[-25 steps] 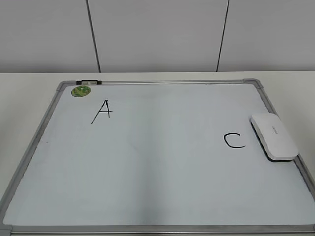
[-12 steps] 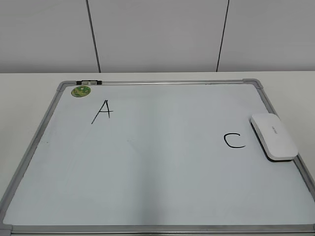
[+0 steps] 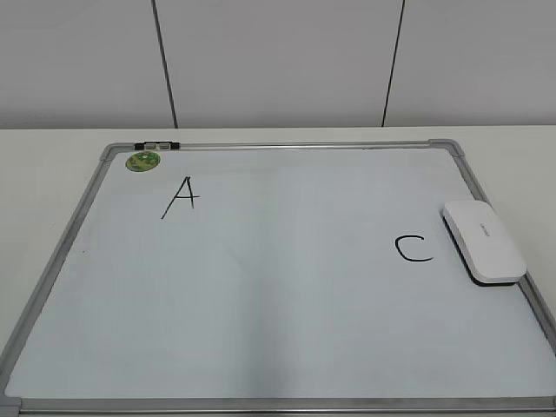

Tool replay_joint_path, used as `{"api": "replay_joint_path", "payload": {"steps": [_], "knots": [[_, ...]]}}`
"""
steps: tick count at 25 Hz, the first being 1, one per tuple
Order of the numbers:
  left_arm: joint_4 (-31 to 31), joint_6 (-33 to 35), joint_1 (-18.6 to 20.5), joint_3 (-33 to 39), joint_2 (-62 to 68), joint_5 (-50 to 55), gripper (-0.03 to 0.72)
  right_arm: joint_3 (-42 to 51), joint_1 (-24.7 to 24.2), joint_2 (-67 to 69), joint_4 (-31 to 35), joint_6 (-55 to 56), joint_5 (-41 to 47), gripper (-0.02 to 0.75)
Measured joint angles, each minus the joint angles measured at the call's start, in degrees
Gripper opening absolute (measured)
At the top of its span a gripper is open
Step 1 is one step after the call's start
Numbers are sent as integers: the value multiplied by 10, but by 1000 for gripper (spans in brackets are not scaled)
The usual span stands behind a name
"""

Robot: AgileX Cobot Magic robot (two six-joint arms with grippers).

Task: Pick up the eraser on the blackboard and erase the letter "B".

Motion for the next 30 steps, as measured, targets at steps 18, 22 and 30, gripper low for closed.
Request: {"api": "replay_joint_path", "payload": {"steps": [18,22,30], "knots": [[18,-3,0,74,-57,-88,510,140,0,-22,-1,11,-66,585],[18,-3,0,76,-57,-95,510,146,0,-22,5,12,-76,585],[18,-3,0,76,-57,-95,510,146,0,-22,6,12,-79,585]]}}
